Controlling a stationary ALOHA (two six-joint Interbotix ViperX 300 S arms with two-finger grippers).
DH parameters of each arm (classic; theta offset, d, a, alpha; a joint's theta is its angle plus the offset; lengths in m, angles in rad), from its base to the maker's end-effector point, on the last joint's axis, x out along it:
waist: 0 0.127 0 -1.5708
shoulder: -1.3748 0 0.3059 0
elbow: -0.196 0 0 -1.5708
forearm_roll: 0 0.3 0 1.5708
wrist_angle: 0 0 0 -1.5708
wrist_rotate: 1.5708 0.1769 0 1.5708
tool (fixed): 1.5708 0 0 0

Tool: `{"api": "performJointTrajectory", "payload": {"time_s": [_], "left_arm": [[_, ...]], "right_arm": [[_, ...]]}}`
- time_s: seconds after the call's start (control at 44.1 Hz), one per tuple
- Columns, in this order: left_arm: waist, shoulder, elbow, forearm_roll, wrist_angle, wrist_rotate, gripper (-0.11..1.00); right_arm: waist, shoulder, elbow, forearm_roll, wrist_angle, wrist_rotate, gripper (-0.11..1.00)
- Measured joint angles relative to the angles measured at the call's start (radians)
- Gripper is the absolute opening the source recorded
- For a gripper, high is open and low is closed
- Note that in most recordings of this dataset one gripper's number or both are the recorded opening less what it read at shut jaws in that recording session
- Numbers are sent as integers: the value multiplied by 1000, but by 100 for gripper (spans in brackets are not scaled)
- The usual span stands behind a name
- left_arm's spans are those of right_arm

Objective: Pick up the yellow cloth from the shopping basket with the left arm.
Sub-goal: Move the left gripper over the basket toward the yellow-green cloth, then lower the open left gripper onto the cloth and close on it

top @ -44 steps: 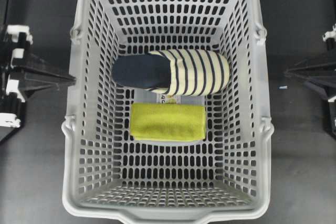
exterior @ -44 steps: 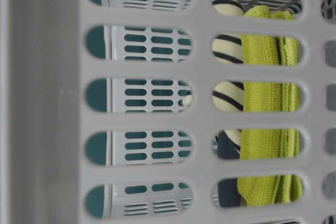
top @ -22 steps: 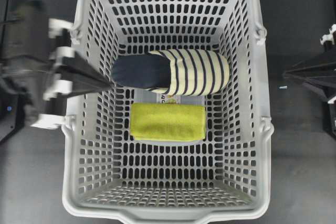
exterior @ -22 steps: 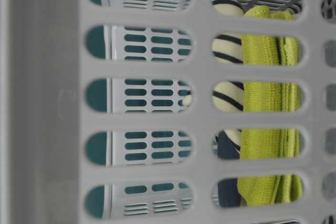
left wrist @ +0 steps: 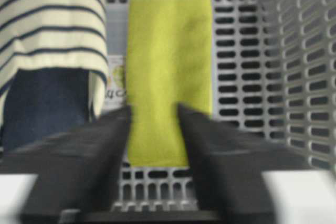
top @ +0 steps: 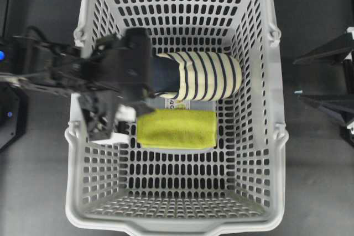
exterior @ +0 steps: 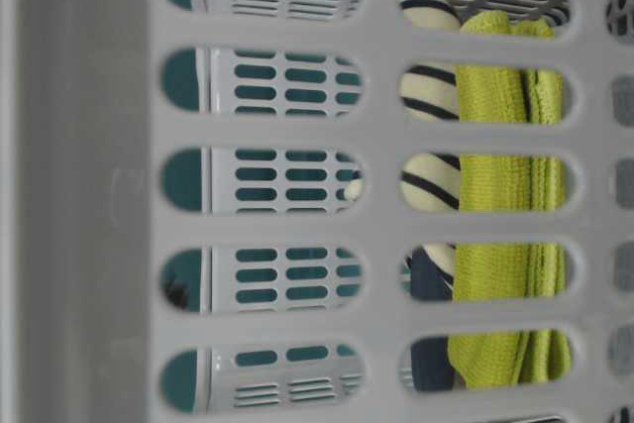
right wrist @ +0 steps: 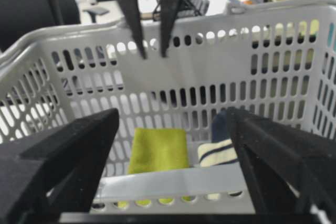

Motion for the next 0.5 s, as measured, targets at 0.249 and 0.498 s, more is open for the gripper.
{"api": "performJointTrajectory", "payload": {"time_s": [0.249, 0.498], "left_arm": [[0, 140, -95, 0, 127, 3, 90], [2, 268, -160, 0, 186, 5, 89]], "right_arm": [[0, 0, -2, -2, 5, 0, 78], [0, 0, 0, 0, 5, 2, 77]]}}
